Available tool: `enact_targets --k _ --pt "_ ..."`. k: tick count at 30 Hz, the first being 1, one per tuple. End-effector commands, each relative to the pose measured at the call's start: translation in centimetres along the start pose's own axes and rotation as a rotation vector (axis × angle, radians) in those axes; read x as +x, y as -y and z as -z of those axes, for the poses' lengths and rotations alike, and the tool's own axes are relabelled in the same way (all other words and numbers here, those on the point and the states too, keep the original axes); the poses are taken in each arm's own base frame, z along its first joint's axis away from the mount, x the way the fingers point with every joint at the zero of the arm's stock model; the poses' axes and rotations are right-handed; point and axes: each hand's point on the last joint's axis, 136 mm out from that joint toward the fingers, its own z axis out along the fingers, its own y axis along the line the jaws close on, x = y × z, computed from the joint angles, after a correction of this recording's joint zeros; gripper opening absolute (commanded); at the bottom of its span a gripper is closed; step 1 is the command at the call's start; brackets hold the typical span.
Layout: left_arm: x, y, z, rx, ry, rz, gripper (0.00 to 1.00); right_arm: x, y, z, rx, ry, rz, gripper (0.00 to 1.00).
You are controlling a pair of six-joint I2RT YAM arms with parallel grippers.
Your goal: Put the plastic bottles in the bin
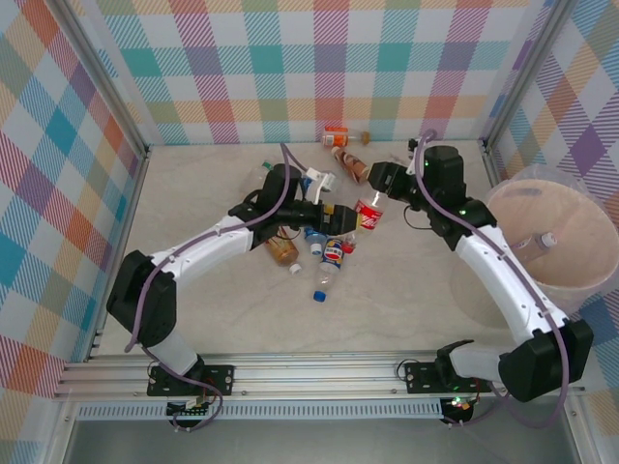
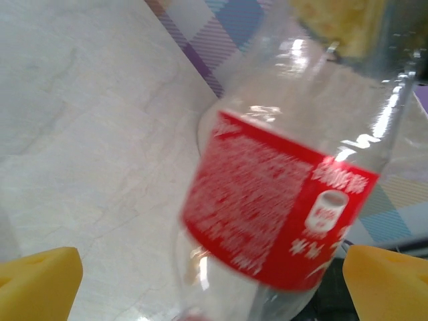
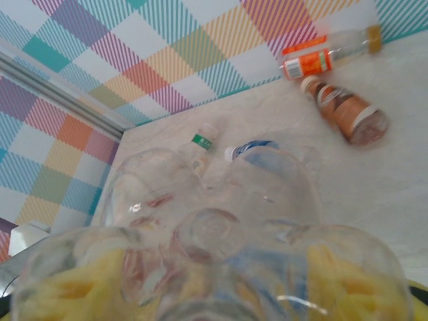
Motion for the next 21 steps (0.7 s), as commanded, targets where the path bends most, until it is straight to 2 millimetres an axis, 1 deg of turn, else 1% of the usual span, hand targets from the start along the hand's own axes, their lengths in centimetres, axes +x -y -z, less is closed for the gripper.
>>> enact_targets --k 1,3,6,7,10,13,15,18,21 --pt "-1.6 0.3 2.1 -0.106 0.103 -0.049 1.00 -1.8 0.4 3.1 0.085 0.053 0.107 0.45" --pt "-2.3 -1.1 3.1 -0.202 0.165 -0.034 1.00 -2.9 0.6 4.6 0.112 0.090 0.140 0.46" --pt "-3.0 -3.4 5.2 -0.372 0.257 0.007 1.00 -4.9 1.0 6.8 0.169 0.155 0.174 0.45" --pt "-3.3 -3.7 6.0 -0.406 0.283 0.012 1.00 -5.4 1.1 7.5 0.184 0.165 0.180 0.45" --pt "-3.6 -4.2 7.4 -0.460 0.336 0.022 1.00 -7.6 0.8 9.9 0.211 0.218 0.212 0.46" --pt "-3.3 -4.8 8.3 -0.505 0.352 0.029 1.00 -10.2 0.6 12.9 0.212 0.273 0.200 0.46" --pt "-3.0 -5.2 8.5 -0.525 0.355 0.036 1.00 -11.7 0.9 14.7 0.224 0.308 0.192 0.45" --pt "-2.6 -5.7 8.6 -0.542 0.355 0.052 1.00 -13.4 1.3 16.7 0.234 0.347 0.189 0.45" --pt "-2.4 -6.0 8.6 -0.551 0.352 0.063 1.00 -14.9 2.1 18.8 0.292 0.373 0.200 0.44"
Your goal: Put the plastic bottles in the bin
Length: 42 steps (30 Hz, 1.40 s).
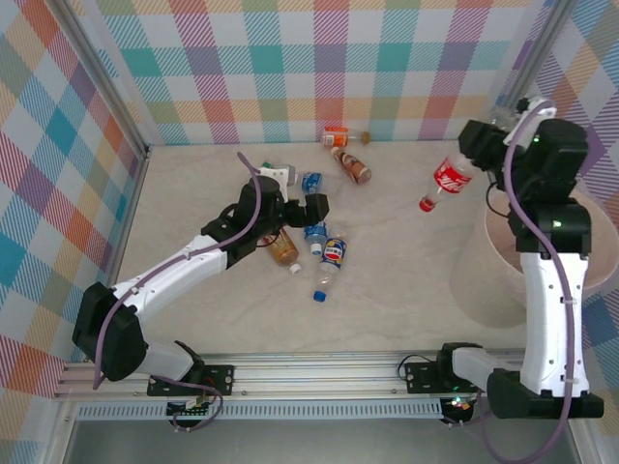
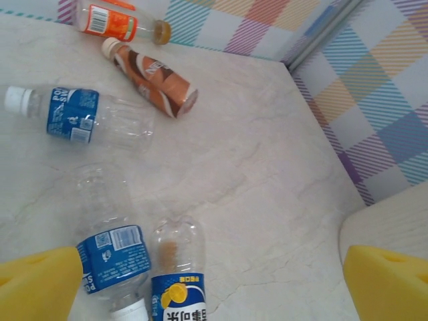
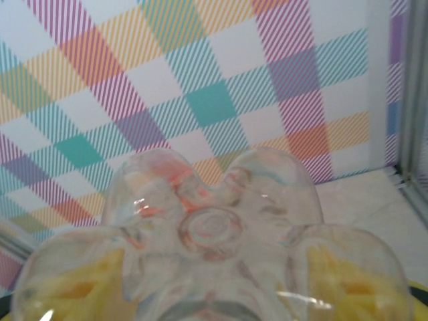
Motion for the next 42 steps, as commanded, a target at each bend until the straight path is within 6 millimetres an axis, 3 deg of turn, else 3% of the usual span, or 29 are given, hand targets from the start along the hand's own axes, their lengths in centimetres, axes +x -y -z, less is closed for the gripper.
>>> enact_targets --k 1,7,10,14,21,26,30,33,36,42 --pt "-0.1 -0.4 0.7 -0.034 0.019 0.016 1.00 -1.3 0.9 1.8 0.033 -0.004 0.051 0.44" --pt "0.1 -1.2 1.0 -0.073 0.018 0.019 1.00 -4.7 4.9 5.5 0.283 0.065 0.132 0.44" --pt "0.4 -1.5 0.9 -0.083 0.013 0.025 1.00 -6.0 7.9 7.2 0.487 0.103 0.197 0.44" --pt "0.6 -1.6 0.7 -0.087 0.008 0.039 1.00 -6.4 11.5 8.3 0.721 0.094 0.274 0.43" --pt "1.1 -1.9 0.3 -0.096 -0.007 0.066 1.00 -2.6 14.3 6.2 0.791 0.033 0.298 0.44" --pt "1.5 -2.3 0.1 -0.113 -0.018 0.071 1.00 2.4 16.3 3.0 0.772 -0.107 0.284 0.47" --pt "1.7 -2.4 -0.3 -0.122 -0.034 0.074 1.00 7.4 17.1 0.9 0.717 -0.248 0.233 0.58" --pt "1.6 -2.4 -0.5 -0.125 -0.045 0.073 1.00 9.7 17.5 0.5 0.706 -0.299 0.213 0.71" --pt "1.6 -2.3 -0.6 -0.129 -0.050 0.073 1.00 10.3 17.1 0.5 0.674 -0.299 0.191 0.78" --pt "1.7 -2.4 -1.2 -0.135 -0.060 0.081 1.00 9.0 15.4 0.9 0.606 -0.236 0.165 0.81"
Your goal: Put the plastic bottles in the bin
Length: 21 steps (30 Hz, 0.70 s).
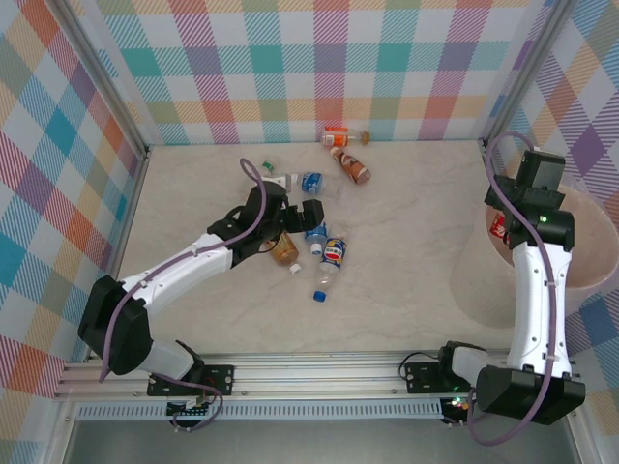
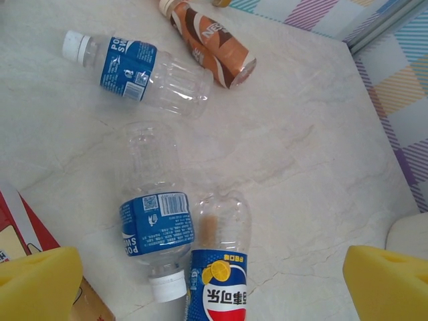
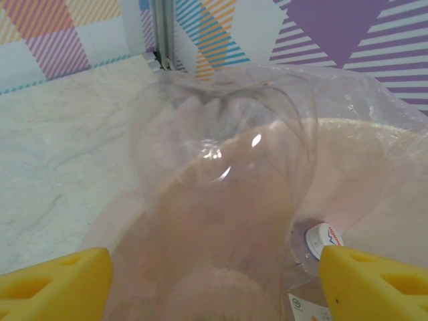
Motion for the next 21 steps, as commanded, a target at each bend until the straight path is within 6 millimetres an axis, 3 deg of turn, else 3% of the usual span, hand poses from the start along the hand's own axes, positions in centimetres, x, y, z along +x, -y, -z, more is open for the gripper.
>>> enact_targets --k 1,14,21 --pt "-0.9 1.0 0.1 0.011 0.014 0.011 1.00 -1.7 -0.5 1.7 -0.065 0.076 -0.054 0.81" --pt "-0.8 0.3 -0.1 -0.023 0.015 0.015 1.00 -3.2 -2.8 3.8 -0.231 0.122 -0.091 0.90" --pt "-0.7 -1.5 0.2 -0.099 0.034 0.043 1.00 -4.1 -4.9 5.8 -0.383 0.155 -0.120 0.94"
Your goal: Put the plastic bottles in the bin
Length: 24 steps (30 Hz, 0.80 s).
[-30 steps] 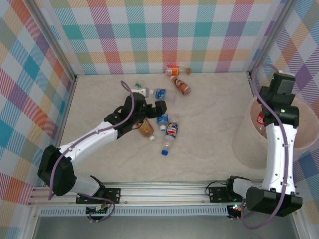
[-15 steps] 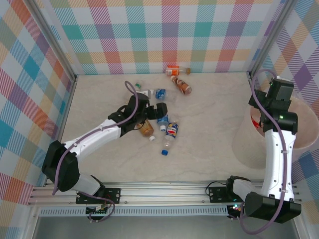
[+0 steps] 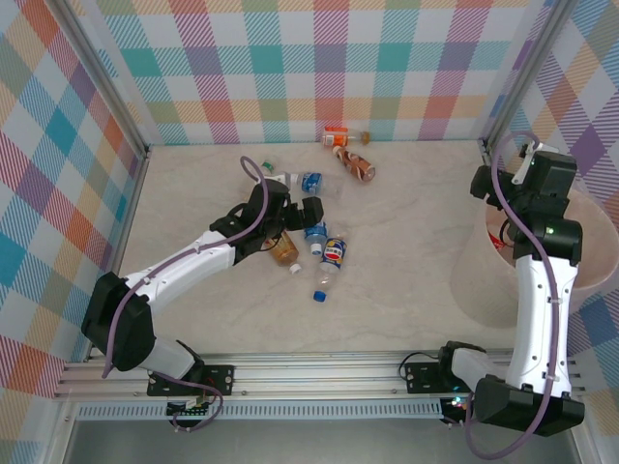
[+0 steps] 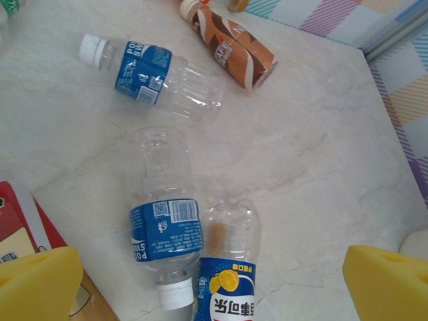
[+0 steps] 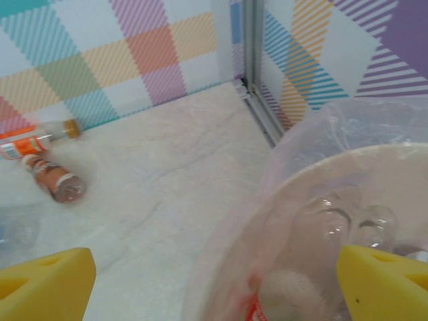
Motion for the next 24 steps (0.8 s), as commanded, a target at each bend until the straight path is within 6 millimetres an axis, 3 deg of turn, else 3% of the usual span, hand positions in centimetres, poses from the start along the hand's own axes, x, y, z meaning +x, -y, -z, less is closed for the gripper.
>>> enact_targets --k 1,6,16,20,24 --pt "-0.2 -1.2 0.5 -0.062 0.021 0.030 1.00 -2.4 -2.2 2.1 -0.132 0.087 -0.038 0.95" --pt "-0.3 -2.9 1.1 -0.119 0.047 0.071 1.00 -2.8 -4.8 3.3 -0.290 0.120 -0.063 0.98" --pt "-0.2 -7.8 3.3 -0.303 0.120 0.182 1.00 -2.1 -12.6 5.7 -0.692 0.077 -0.034 1.00" --pt "0.0 -9.5 4.1 -0.366 0.135 0.218 1.00 -0.6 -16.2 5.4 -0.754 0.025 0.041 1.00" --pt "0.4 -11.0 4.6 -0.423 0.139 0.256 1.00 2.5 -20.0 4.1 -0.782 -0.082 0.130 1.00"
